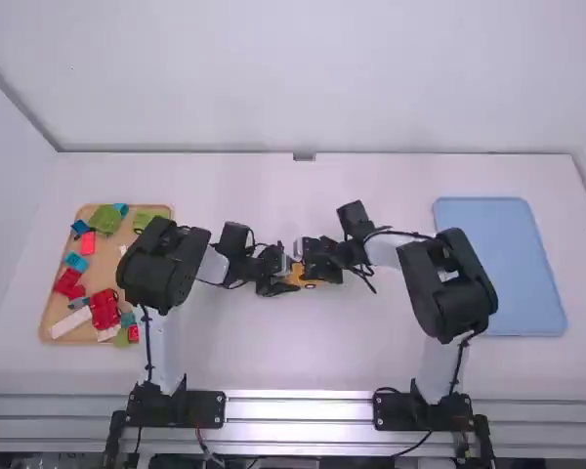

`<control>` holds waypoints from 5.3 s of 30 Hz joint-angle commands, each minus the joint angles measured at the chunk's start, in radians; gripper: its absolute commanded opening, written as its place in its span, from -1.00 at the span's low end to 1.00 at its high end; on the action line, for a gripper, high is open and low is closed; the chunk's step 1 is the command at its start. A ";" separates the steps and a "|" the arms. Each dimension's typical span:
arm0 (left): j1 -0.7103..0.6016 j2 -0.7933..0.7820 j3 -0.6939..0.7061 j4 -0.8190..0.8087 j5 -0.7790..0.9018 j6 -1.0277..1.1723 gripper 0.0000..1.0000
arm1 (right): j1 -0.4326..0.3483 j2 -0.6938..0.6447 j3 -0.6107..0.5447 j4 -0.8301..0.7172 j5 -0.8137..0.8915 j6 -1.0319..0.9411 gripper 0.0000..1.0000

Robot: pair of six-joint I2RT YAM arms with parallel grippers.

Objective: Assemble lego blocks to make yellow taxi

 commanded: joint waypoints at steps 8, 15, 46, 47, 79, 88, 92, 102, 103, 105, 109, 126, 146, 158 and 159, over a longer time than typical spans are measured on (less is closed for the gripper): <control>-0.008 0.014 0.004 -0.001 -0.016 -0.008 -0.17 | -0.071 0.065 -0.042 0.034 -0.177 -0.030 -0.52; -0.008 0.014 0.004 -0.001 -0.015 -0.009 -0.18 | -0.094 0.065 -0.042 0.034 -0.251 -0.073 -0.35; -0.008 0.014 0.004 -0.001 -0.020 -0.035 0.05 | -0.225 -0.143 -0.075 0.050 -0.251 0.083 0.96; -0.008 0.014 0.004 -0.001 -0.020 -0.034 0.11 | -0.238 -0.142 -0.089 0.066 -0.249 0.098 0.96; -0.003 -0.680 0.004 -0.601 -0.555 -0.222 0.98 | -0.111 0.127 -0.173 0.563 -0.310 0.266 0.97; 0.005 -0.846 0.004 -0.583 -0.830 -0.591 0.98 | -0.005 0.201 -0.097 0.562 -0.206 0.271 0.99; 0.011 -0.853 0.004 -0.572 -0.930 -0.661 0.98 | -0.002 0.204 -0.087 0.559 -0.209 0.270 0.79; 0.007 -0.853 0.003 -0.568 -0.937 -0.653 0.98 | -0.038 0.164 -0.067 0.543 -0.211 0.379 -0.24; 0.007 -0.853 0.003 -0.567 -0.937 -0.652 0.98 | -0.050 0.147 -0.064 0.523 -0.208 0.381 -0.24; 0.008 -0.853 0.003 -0.560 -0.937 -0.652 0.98 | -0.094 0.089 -0.052 0.427 -0.174 0.364 -0.24; 0.007 -0.852 0.003 -0.544 -0.943 -0.652 0.98 | -0.214 -0.078 -0.034 0.112 0.072 0.249 -0.29; 0.006 -0.852 -0.003 -0.494 -1.065 -0.654 0.98 | -0.837 -0.303 -0.117 0.166 0.342 0.531 -0.38; 0.008 -0.852 -0.058 -0.397 -1.064 -0.660 0.98 | -1.015 -0.100 -0.041 0.201 0.391 0.791 0.08; 0.004 -0.853 -0.058 -0.376 -1.064 -0.664 0.97 | -0.921 -0.172 0.121 -0.130 0.656 0.797 0.97; 0.008 -0.853 -0.058 -0.365 -1.064 -0.673 0.98 | -0.908 -0.186 0.134 -0.155 0.667 0.808 0.97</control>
